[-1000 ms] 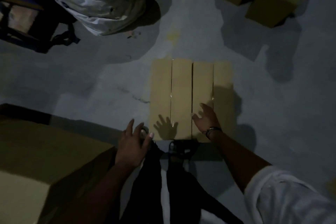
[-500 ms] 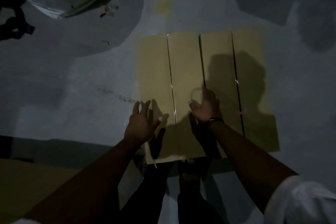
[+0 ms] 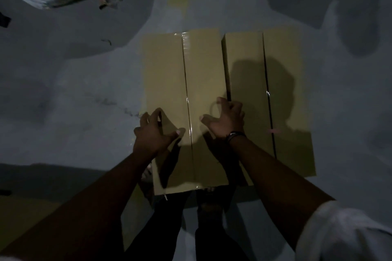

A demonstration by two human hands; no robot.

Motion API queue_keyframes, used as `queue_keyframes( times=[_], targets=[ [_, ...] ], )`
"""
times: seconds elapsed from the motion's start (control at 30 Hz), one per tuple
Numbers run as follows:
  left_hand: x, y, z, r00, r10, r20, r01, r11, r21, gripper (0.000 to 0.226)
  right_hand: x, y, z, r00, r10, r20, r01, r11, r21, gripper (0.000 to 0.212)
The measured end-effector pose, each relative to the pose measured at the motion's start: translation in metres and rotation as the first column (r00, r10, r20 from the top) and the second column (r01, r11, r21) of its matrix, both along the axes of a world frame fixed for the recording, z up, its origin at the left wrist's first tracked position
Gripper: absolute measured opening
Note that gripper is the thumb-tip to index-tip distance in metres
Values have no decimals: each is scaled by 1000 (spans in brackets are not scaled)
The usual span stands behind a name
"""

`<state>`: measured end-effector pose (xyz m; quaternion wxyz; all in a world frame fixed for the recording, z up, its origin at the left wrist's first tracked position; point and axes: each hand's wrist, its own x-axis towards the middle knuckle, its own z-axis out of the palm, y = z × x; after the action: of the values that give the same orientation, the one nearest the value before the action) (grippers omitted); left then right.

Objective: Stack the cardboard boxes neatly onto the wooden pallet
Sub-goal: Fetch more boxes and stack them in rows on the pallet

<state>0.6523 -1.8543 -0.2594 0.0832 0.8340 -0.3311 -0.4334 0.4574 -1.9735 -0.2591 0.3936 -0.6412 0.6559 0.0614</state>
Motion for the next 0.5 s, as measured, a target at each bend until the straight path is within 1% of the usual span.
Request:
queue_keyframes(
  times=[0.07,0.13,0.27,0.33,0.4,0.5],
  targets=[
    [5,0,-3,998,56,-41,-58,997,-46,94,2,0,-3,999,18,29,-18,1000,-1,87],
    [4,-1,1,986,143,-87,-150,984,-91,85,1,1,-6,998,60,29,-60,998,-7,93],
    [-2,4,20,965,241,-101,-255,954,-155,71,3,11,6,1000,16,26,-16,1000,-9,102],
    [-4,11,36,957,272,-103,-288,930,-230,64,4,16,23,999,45,3,-45,997,-69,99],
    [-3,16,61,936,338,-98,-352,890,-291,57,9,21,49,999,45,24,-42,992,-121,94],
    [5,18,124,921,387,-53,-381,857,-346,49,30,24,106,997,62,36,-54,981,-187,93]
  ],
)
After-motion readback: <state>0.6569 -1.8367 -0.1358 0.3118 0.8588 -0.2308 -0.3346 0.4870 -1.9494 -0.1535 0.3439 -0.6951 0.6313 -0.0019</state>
